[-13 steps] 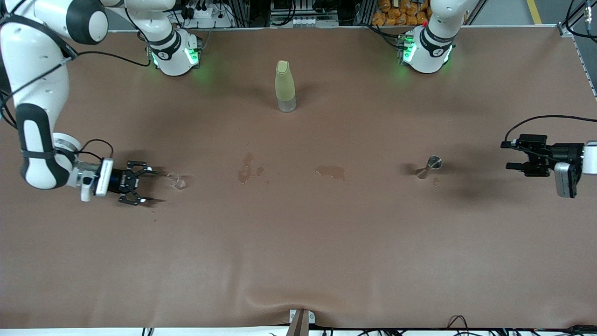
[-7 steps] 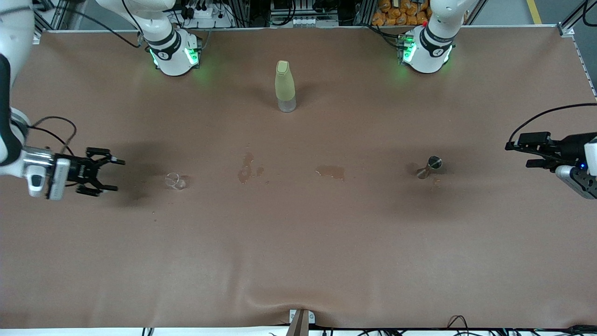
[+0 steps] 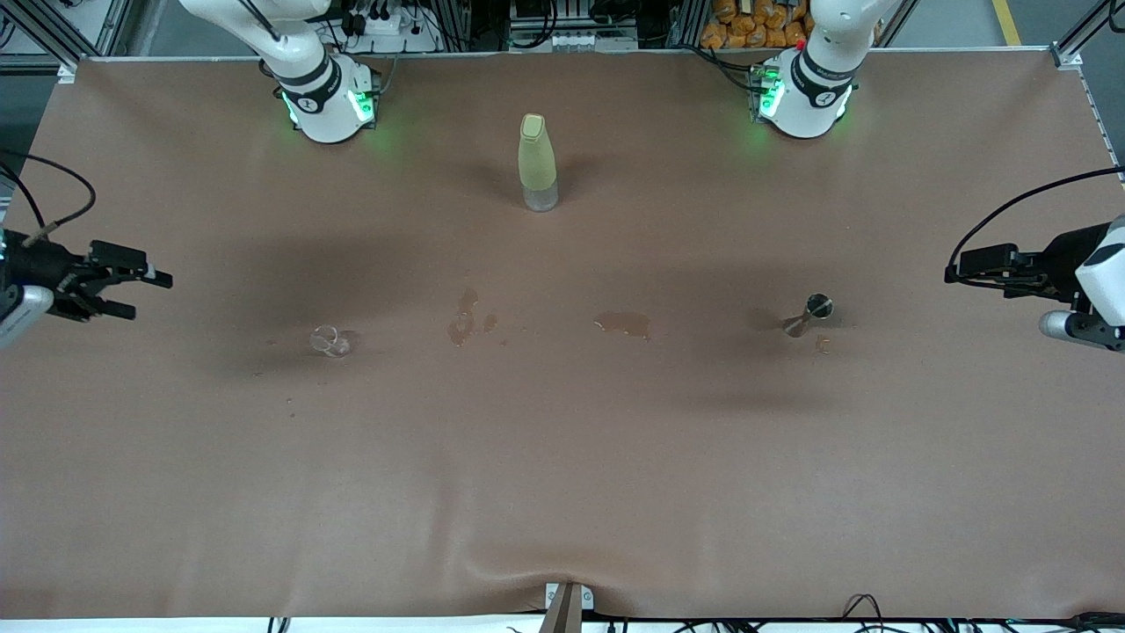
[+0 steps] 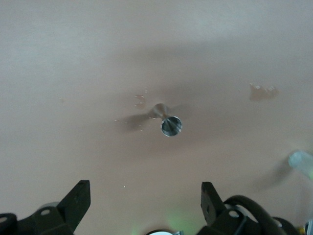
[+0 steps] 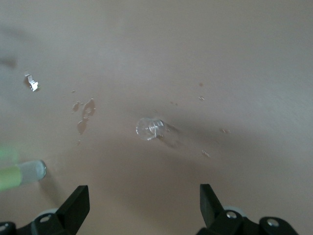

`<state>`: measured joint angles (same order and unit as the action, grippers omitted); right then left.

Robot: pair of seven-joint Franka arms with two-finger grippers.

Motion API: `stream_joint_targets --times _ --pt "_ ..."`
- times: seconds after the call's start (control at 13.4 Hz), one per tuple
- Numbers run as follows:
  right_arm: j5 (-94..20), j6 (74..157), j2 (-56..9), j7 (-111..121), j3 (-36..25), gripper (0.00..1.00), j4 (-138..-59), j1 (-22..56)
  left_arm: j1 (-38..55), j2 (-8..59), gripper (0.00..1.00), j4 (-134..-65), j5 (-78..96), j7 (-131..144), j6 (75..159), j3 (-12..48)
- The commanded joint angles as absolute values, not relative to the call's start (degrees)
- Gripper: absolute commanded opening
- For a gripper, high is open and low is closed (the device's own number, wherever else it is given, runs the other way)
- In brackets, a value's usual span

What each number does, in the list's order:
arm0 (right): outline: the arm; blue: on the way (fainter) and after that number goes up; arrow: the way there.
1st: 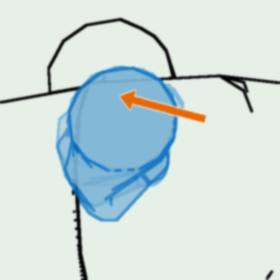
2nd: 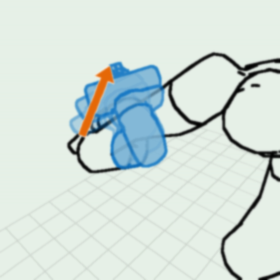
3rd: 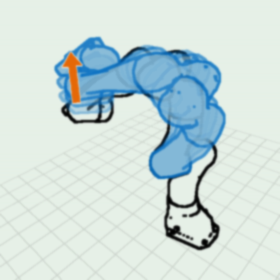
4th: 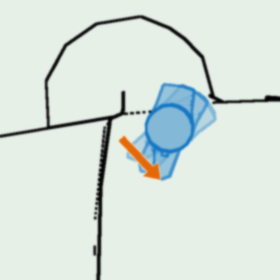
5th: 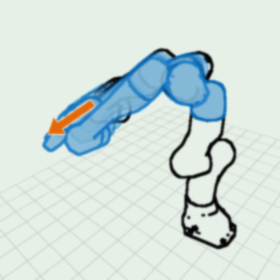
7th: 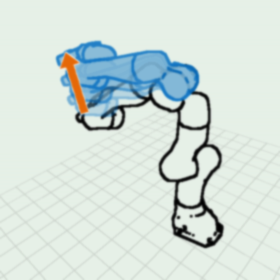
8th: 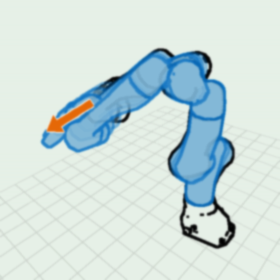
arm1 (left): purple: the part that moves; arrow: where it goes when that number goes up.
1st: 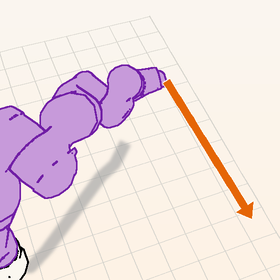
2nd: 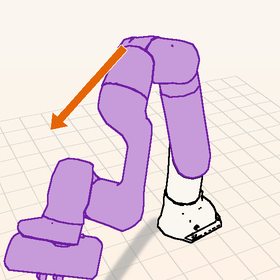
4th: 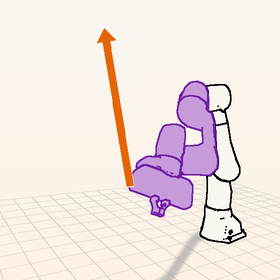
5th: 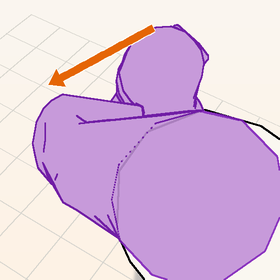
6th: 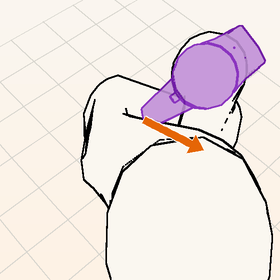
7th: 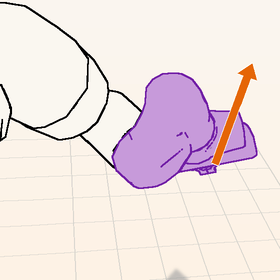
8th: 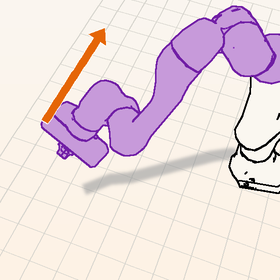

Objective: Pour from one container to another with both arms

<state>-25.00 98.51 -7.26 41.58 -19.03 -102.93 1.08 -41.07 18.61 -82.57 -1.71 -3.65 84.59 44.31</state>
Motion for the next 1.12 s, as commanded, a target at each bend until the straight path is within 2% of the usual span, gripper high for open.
stream_joint_targets --times 0.0,0.22,0.52,0.75,0.9,1.05 --pt "-16.8 98.9 -2.6 28.9 -15.7 1.0 -103.1 1.7 -41.3 15.9 1.0 -82.1 -4.0 3.1 84.6 45.5" --pt "-12.6 96.7 0.8 17.2 -11.1 1.0 -101.1 1.2 -41.2 15.0 1.0 -82.2 -4.0 7.4 88.3 46.0" --pt "-8.9 87.6 1.0 8.4 -6.0 1.0 -91.3 -0.5 -40.7 14.9 1.0 -82.2 -5.5 12.6 91.1 47.2" --pt "-4.7 86.9 0.7 8.3 -3.9 1.0 -88.5 -2.1 -36.4 14.8 1.0 -82.1 -7.3 13.5 91.8 45.5" --pt "-3.5 86.8 0.4 8.3 0.3 1.0 -86.9 -5.7 -27.2 13.9 1.0 -82.0 -6.6 13.4 91.8 34.7" --pt "-3.6 86.9 0.3 8.2 0.5 1.0 -86.7 -6.1 -18.0 12.3 1.0 -82.0 -4.2 12.7 91.9 23.4"
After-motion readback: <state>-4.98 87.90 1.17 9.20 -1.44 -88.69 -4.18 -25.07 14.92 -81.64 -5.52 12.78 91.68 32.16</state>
